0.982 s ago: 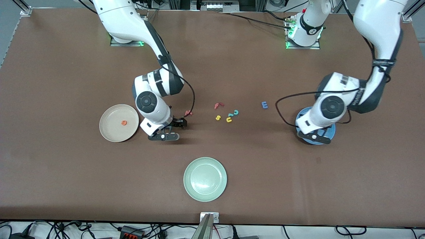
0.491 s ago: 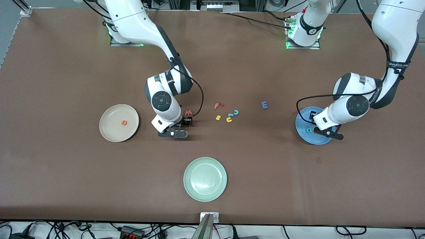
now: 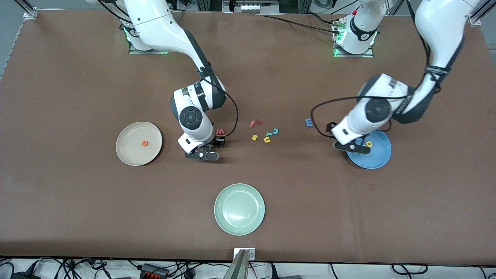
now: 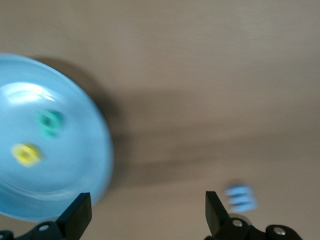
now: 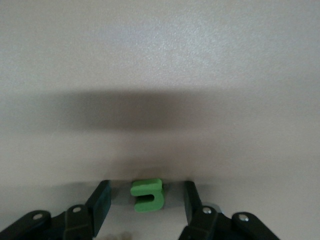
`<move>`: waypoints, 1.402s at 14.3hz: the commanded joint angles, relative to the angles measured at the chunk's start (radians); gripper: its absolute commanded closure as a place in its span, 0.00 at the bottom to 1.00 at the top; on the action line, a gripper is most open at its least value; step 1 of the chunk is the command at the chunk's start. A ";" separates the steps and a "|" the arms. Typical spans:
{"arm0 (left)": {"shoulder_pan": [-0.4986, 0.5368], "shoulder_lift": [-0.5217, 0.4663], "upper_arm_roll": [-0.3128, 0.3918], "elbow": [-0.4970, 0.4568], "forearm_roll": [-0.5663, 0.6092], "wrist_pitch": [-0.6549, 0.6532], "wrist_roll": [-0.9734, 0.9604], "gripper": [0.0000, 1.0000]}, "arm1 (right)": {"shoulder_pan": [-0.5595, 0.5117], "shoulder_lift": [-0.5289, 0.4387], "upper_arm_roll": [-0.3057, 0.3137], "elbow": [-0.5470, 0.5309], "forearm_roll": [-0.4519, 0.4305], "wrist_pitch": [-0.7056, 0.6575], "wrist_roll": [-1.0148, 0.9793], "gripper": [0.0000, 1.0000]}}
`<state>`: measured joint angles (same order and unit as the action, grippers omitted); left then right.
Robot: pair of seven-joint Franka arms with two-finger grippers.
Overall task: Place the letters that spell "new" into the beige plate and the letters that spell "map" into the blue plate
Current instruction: 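Grasp the green n with the right gripper while the left gripper reaches blue m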
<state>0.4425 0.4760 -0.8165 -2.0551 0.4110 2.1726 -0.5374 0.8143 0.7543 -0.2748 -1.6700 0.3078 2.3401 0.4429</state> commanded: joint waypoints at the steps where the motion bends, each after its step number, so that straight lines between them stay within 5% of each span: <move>1: -0.020 0.068 -0.046 -0.020 0.022 0.070 -0.235 0.00 | 0.014 -0.003 -0.007 -0.013 0.017 -0.001 0.011 0.36; 6: -0.136 0.122 0.000 -0.063 0.070 0.148 -0.432 0.00 | 0.013 -0.003 -0.007 -0.013 0.017 -0.001 0.010 0.68; 10: -0.131 0.164 0.026 -0.091 0.206 0.207 -0.457 0.00 | 0.005 -0.007 -0.007 -0.010 0.017 -0.001 -0.007 0.73; 13: -0.136 0.170 0.027 -0.092 0.207 0.210 -0.457 0.30 | -0.004 -0.044 -0.044 -0.005 0.014 -0.066 -0.009 0.73; 17: -0.125 0.173 0.027 -0.100 0.207 0.210 -0.455 0.82 | 0.003 -0.094 -0.209 -0.005 0.002 -0.287 -0.082 0.73; 20: -0.125 0.161 0.020 -0.091 0.207 0.199 -0.441 0.96 | 0.000 -0.115 -0.337 -0.026 0.002 -0.445 -0.315 0.73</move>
<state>0.3122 0.6424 -0.7941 -2.1396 0.5892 2.3726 -0.9735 0.8107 0.6680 -0.5564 -1.6614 0.3067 1.9599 0.2474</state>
